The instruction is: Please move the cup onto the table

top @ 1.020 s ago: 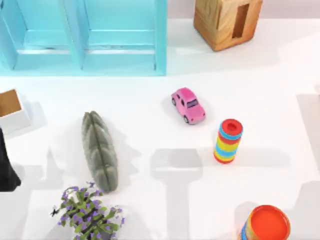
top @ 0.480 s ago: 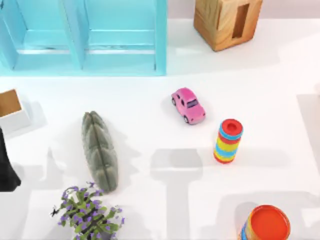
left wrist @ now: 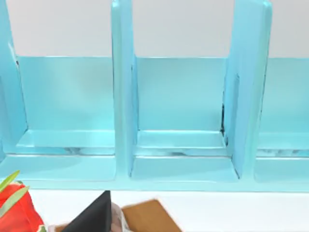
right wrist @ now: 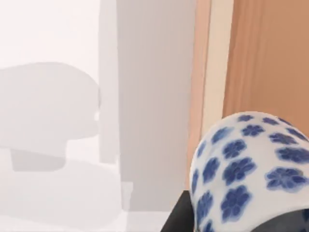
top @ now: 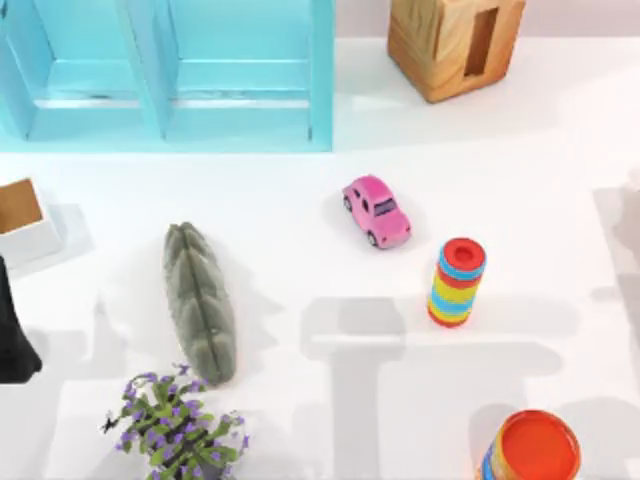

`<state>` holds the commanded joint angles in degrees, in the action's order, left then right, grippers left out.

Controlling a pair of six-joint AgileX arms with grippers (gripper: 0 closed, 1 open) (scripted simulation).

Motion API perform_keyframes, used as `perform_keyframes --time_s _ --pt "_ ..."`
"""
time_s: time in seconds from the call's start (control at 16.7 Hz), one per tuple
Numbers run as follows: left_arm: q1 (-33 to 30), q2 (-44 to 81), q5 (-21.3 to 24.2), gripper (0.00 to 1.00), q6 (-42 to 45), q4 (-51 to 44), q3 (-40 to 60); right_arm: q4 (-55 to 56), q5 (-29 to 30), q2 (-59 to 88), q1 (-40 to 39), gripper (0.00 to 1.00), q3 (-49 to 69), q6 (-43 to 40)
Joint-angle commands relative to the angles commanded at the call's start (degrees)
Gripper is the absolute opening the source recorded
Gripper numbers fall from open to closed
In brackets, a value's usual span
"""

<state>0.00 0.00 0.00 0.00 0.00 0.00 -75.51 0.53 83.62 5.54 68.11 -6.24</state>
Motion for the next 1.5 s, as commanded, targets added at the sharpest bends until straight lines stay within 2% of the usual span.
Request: perform_keyframes --time_s 0.54,0.84,1.14,1.5 --pt "0.0 0.0 0.0 1.00 0.0 0.0 0.0 -2.4 0.5 17.1 -34.9 0.00 19.7 32.8" --pt "0.0 0.0 0.0 1.00 0.0 0.0 0.0 -3.4 0.2 26.1 -49.2 0.00 29.2 48.6" --pt "0.0 0.0 0.0 1.00 0.0 0.0 0.0 -3.6 -0.2 31.3 -56.3 0.00 35.0 57.6" --pt "0.0 0.0 0.0 1.00 0.0 0.0 0.0 -3.3 -0.5 31.9 -57.2 0.00 35.9 58.9"
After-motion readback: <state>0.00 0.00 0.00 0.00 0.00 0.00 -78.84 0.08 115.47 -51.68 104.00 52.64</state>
